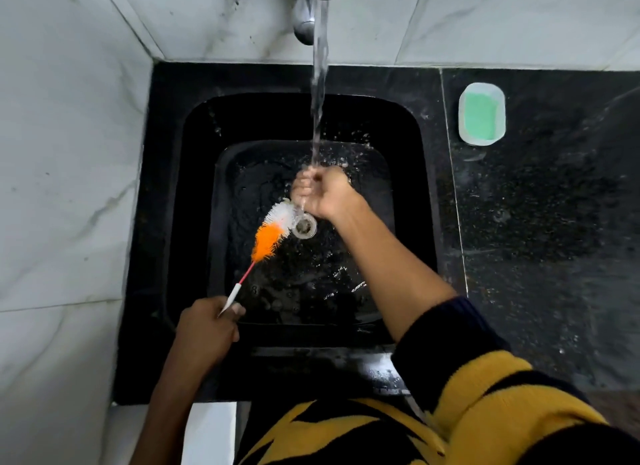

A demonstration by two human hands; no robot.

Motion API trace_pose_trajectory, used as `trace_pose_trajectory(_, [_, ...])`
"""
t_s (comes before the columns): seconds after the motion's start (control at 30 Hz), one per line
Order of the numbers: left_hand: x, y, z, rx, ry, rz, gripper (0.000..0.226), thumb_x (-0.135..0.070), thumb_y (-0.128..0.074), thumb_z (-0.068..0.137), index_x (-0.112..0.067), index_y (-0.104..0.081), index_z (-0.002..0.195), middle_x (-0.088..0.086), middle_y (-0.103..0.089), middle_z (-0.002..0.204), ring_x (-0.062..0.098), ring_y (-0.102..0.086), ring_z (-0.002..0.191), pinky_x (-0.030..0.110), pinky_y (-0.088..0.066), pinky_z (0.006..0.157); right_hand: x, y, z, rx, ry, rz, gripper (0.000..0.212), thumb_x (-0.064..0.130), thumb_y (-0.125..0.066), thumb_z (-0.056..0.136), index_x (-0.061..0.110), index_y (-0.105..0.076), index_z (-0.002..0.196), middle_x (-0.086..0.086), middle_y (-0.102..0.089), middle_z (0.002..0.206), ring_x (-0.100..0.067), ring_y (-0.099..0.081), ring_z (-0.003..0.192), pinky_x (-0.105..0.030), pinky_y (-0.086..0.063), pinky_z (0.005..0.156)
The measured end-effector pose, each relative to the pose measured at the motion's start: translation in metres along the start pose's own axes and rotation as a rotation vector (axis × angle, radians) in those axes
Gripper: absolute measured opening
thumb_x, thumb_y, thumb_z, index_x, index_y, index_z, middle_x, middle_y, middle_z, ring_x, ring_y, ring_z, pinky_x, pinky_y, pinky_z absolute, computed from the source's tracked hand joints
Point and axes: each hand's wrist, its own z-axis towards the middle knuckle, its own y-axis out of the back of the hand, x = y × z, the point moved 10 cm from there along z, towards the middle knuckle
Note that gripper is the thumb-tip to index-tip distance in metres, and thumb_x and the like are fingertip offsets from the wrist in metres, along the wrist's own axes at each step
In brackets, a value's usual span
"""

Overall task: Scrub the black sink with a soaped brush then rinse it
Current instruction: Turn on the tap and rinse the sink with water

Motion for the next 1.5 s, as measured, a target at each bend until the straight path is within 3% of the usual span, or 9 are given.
trace_pose_trajectory(0.13, [-0.005, -0.002, 0.002, 0.012, -0.019, 0.013, 0.029, -0.016, -0.058, 0.095, -0.014, -0.071, 0.070, 0.006, -0.064, 0.049, 0.009, -0.052, 0.038, 0.027, -0.042, 0.050, 0.029, 0.048, -0.029, -0.072, 0.020, -0.007, 0.033, 0.015, -0.028, 0.101, 0.012, -0.043, 0.071, -0.002, -0.045, 0.063, -0.011, -0.037, 0.051, -0.021, -0.030, 0.048])
trace_pose_trajectory(0.3, [-0.015, -0.006, 0.004, 0.019, -0.032, -0.008, 0.028, -0.016, -0.057, 0.096, -0.016, -0.073, 0.073, 0.007, -0.066, 0.051, 0.019, -0.056, 0.047, 0.028, -0.043, 0.052, 0.119, 0.112, -0.079, -0.290, 0.379, -0.094, 0.034, 0.001, -0.028, 0.098, -0.009, -0.056, 0.082, -0.022, -0.062, 0.074, -0.028, -0.063, 0.065, -0.032, -0.057, 0.061])
trace_pose_trajectory(0.43, [-0.025, -0.009, 0.002, 0.023, -0.067, 0.011, 0.029, -0.017, -0.057, 0.095, -0.009, -0.072, 0.072, 0.008, -0.067, 0.054, 0.020, -0.058, 0.050, 0.029, -0.044, 0.054, 0.195, 0.116, -0.093, -0.349, 0.538, -0.199, 0.029, 0.002, -0.029, 0.093, 0.000, -0.051, 0.074, -0.020, -0.053, 0.078, -0.029, -0.057, 0.075, -0.033, -0.057, 0.061])
trace_pose_trajectory(0.57, [-0.026, -0.010, 0.000, 0.030, -0.076, 0.018, 0.029, -0.016, -0.057, 0.095, -0.013, -0.072, 0.071, 0.006, -0.066, 0.051, 0.020, -0.057, 0.049, 0.030, -0.043, 0.055, 0.235, 0.079, -0.079, -0.238, 0.478, -0.292, 0.026, 0.005, -0.033, 0.092, 0.004, -0.049, 0.071, -0.015, -0.050, 0.083, -0.024, -0.054, 0.111, -0.039, -0.050, 0.094])
trace_pose_trajectory(0.73, [-0.013, -0.008, 0.000, 0.014, -0.032, -0.018, 0.026, -0.016, -0.057, 0.096, -0.018, -0.072, 0.075, 0.006, -0.064, 0.049, 0.016, -0.055, 0.045, 0.025, -0.041, 0.050, 0.259, 0.056, -0.086, -0.184, 0.528, -0.313, 0.028, 0.004, -0.033, 0.095, -0.008, -0.058, 0.092, -0.026, -0.054, 0.112, -0.037, -0.053, 0.103, -0.042, -0.045, 0.102])
trace_pose_trajectory(0.87, [-0.008, -0.007, 0.000, 0.013, -0.018, -0.023, 0.025, -0.015, -0.057, 0.096, -0.017, -0.072, 0.075, 0.007, -0.065, 0.050, 0.016, -0.054, 0.044, 0.025, -0.041, 0.048, 0.229, 0.069, -0.083, -0.198, 0.470, -0.273, 0.033, 0.004, -0.030, 0.093, -0.008, -0.060, 0.086, -0.026, -0.061, 0.103, -0.034, -0.062, 0.098, -0.038, -0.058, 0.082])
trace_pose_trajectory(1.07, [-0.009, -0.006, -0.005, 0.009, -0.030, -0.024, 0.028, -0.016, -0.059, 0.094, -0.010, -0.071, 0.070, 0.010, -0.067, 0.055, 0.018, -0.056, 0.047, 0.027, -0.043, 0.053, 0.127, 0.064, -0.053, -0.183, 0.282, -0.286, 0.029, 0.003, -0.034, 0.092, -0.005, -0.061, 0.088, -0.020, -0.066, 0.090, -0.027, -0.065, 0.081, -0.033, -0.056, 0.078])
trace_pose_trajectory(1.4, [0.013, 0.010, -0.017, -0.047, 0.055, -0.039, 0.026, -0.014, -0.058, 0.092, -0.013, -0.070, 0.069, 0.008, -0.065, 0.050, 0.016, -0.056, 0.045, 0.028, -0.045, 0.053, 0.024, -0.008, 0.022, -0.118, 0.107, -0.186, 0.036, 0.014, -0.021, 0.094, 0.016, -0.041, 0.064, 0.003, -0.038, 0.055, -0.010, -0.031, 0.043, -0.020, -0.020, 0.048])
trace_pose_trajectory(1.5, [0.024, 0.015, -0.022, -0.067, 0.088, -0.038, 0.026, -0.015, -0.059, 0.092, -0.014, -0.070, 0.069, 0.006, -0.066, 0.050, 0.018, -0.060, 0.050, 0.031, -0.048, 0.059, 0.024, -0.004, 0.035, -0.148, 0.148, -0.107, 0.038, 0.019, -0.019, 0.097, 0.011, -0.044, 0.070, -0.002, -0.044, 0.053, -0.013, -0.039, 0.042, -0.018, -0.030, 0.040])
